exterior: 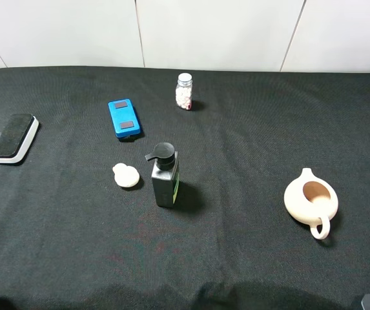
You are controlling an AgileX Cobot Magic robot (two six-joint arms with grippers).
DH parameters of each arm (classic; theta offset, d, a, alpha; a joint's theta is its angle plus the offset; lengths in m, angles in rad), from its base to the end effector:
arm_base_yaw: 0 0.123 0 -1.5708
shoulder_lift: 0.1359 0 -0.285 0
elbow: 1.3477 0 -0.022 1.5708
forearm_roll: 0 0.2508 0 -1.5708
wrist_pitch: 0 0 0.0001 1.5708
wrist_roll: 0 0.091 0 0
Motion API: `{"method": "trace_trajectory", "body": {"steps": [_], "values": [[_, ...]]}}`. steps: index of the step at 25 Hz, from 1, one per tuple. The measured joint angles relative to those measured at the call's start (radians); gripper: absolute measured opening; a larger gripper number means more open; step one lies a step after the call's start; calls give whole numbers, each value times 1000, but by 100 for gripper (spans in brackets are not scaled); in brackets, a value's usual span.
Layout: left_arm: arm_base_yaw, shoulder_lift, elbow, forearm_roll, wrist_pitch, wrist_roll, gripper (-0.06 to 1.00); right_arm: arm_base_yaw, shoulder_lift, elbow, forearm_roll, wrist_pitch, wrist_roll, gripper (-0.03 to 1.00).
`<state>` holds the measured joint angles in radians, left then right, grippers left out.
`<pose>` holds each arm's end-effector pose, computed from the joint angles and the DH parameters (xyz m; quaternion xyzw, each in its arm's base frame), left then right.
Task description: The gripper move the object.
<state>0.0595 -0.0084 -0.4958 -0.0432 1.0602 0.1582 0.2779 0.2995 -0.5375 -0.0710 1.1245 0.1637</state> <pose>-0.0054 -0.0038 0.2762 0.0429 0.8507 0.0354 0.5227 0.0358 0.0041 0.2791 -0.0550 0.9243 0.0478 0.3746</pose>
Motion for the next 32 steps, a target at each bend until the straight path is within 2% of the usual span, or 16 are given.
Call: {"method": "trace_trajectory", "body": {"steps": [2,6,11,18,32], "values": [[0,0,0,0,0,0,99,-56,-41,0,0,-26,-6,69],[0,0,0,0,0,0,99,-153,-109,0,0,-47,-98,69],[0,0,0,0,0,0,99,-225,-158,4,1,-53,-152,69],[0,0,0,0,0,0,99,-238,-240,40,9,-96,-154,69],[0,0,0,0,0,0,99,-238,-304,40,11,-101,-156,69]]}}
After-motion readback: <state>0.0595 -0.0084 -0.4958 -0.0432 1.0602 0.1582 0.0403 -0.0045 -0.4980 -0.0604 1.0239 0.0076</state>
